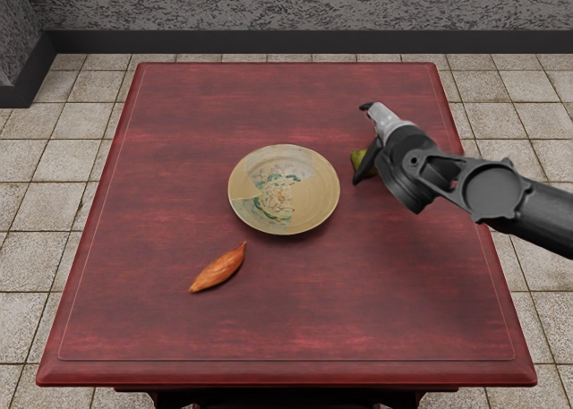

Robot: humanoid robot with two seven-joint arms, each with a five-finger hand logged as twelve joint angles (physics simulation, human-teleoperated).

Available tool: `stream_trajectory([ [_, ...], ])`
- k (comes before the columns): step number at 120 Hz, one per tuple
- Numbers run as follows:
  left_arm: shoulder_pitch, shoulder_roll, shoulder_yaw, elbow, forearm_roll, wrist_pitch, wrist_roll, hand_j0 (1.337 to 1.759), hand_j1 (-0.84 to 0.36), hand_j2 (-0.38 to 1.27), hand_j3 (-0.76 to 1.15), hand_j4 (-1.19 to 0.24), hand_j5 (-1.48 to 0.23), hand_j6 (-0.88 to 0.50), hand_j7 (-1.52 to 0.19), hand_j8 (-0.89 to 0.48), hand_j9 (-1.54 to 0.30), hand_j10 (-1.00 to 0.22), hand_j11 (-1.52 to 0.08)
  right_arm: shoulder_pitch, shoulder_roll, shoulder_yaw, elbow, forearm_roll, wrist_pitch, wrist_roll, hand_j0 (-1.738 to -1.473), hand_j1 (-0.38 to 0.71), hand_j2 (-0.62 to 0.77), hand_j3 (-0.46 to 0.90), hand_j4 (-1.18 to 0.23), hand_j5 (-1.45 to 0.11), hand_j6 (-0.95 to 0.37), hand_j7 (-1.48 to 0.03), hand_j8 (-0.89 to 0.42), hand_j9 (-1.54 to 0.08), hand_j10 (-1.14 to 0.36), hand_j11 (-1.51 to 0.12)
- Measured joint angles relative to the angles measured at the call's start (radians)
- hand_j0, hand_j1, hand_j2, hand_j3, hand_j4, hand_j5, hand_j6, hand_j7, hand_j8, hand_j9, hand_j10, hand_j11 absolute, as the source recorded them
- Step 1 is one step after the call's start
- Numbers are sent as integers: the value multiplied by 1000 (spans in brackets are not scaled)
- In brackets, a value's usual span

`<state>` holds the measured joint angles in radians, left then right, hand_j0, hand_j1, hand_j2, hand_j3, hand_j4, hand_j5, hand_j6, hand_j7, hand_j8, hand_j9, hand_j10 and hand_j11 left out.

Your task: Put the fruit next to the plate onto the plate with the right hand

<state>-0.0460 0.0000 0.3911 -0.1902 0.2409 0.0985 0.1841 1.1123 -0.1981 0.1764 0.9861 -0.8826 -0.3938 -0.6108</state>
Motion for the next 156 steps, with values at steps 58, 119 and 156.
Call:
stream_trajectory([
  [58, 0, 0, 0, 0, 0, 0, 0, 1658, 349, 0, 0, 0, 0, 0, 0, 0, 0, 0, 0, -30, 8, -14, -2, -3, -78, 0, -1658, 59, -64, 0, -322, -427, -327, -422, -323, -427, -322, -427],
  [119, 0, 0, 0, 0, 0, 0, 0, 1658, 349, 0, 0, 0, 0, 0, 0, 0, 0, 0, 0, -38, 39, -26, -50, -1, -65, 0, -1658, 162, -90, 0, -426, -550, -425, -552, -427, -549, -349, -669],
  [156, 0, 0, 0, 0, 0, 0, 0, 1658, 349, 0, 0, 0, 0, 0, 0, 0, 0, 0, 0, -31, 44, -24, -54, 12, -55, -2, -1654, 276, 20, 0, -601, -778, -415, -778, -404, -775, -315, -859],
])
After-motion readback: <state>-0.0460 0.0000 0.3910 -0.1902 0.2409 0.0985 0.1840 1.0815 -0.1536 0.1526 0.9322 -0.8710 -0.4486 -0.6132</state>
